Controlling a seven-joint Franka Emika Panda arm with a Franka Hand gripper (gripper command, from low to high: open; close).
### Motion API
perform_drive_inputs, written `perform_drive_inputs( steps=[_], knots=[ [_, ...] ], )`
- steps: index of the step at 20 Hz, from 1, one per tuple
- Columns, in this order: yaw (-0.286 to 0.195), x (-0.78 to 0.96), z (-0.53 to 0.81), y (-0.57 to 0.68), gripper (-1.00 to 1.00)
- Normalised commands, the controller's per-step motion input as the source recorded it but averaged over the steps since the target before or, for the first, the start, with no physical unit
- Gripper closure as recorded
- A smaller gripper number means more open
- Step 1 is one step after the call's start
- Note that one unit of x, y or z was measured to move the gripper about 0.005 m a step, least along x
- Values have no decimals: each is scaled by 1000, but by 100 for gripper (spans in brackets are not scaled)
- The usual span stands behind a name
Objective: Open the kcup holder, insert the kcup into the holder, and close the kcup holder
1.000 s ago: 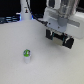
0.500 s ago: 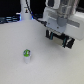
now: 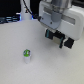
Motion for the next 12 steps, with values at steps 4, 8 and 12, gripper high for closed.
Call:
perform_drive_inputs(
  steps=[4,8,12],
  knots=[
    [-229,42,210,-535,-100],
    [-264,-25,57,-495,-100],
    [-298,-122,2,-406,-100]
  ],
)
